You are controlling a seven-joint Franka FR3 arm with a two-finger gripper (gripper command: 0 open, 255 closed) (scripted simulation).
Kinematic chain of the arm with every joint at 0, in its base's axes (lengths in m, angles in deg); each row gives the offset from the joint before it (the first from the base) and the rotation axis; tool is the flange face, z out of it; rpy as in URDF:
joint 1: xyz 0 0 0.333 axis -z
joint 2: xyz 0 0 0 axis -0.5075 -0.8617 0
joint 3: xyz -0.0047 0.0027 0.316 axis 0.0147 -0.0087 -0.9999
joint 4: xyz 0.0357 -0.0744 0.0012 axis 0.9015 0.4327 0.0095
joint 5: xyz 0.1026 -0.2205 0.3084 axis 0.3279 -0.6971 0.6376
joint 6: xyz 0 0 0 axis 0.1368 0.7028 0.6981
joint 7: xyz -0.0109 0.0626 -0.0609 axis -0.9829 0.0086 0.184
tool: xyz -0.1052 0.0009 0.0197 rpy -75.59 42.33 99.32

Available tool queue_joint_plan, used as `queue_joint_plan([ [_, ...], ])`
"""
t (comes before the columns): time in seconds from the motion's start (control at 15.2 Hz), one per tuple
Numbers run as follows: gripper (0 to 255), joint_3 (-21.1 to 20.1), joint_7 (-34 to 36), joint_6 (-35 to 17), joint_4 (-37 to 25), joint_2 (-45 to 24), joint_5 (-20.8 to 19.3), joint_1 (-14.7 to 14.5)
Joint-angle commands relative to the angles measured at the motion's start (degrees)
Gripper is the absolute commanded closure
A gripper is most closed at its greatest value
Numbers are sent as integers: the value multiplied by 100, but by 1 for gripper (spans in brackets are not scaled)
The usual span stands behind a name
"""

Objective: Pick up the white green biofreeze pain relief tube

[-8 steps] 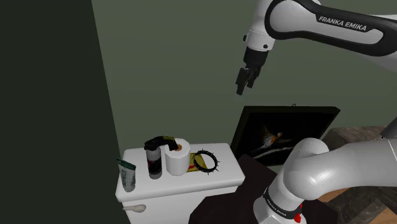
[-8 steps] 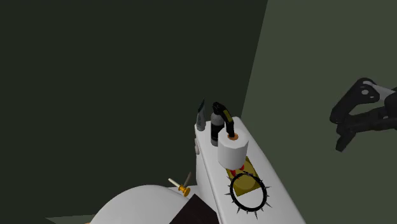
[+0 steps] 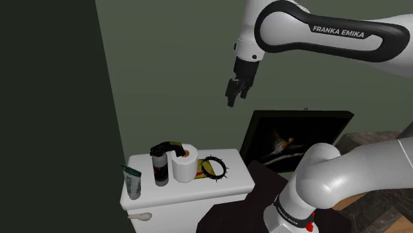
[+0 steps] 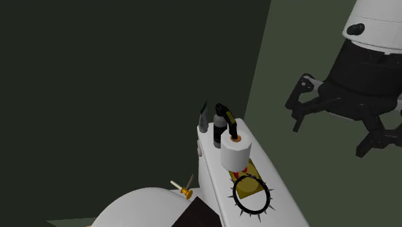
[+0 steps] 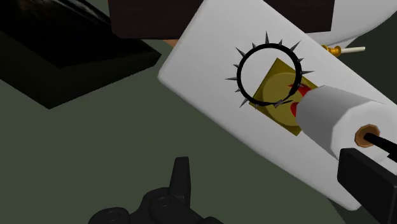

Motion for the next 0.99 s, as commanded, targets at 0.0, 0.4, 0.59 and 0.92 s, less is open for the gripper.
queue_joint_plan([
  [0.0,0,-218,244,-201,73,-120,130,-83],
  [0.4,0,-845,917,-794,-29,-792,402,-283],
  [0.59,0,-1155,1257,-1079,-171,-1206,472,-360],
  [0.92,0,-1660,1851,-1511,-544,-1997,452,-457],
])
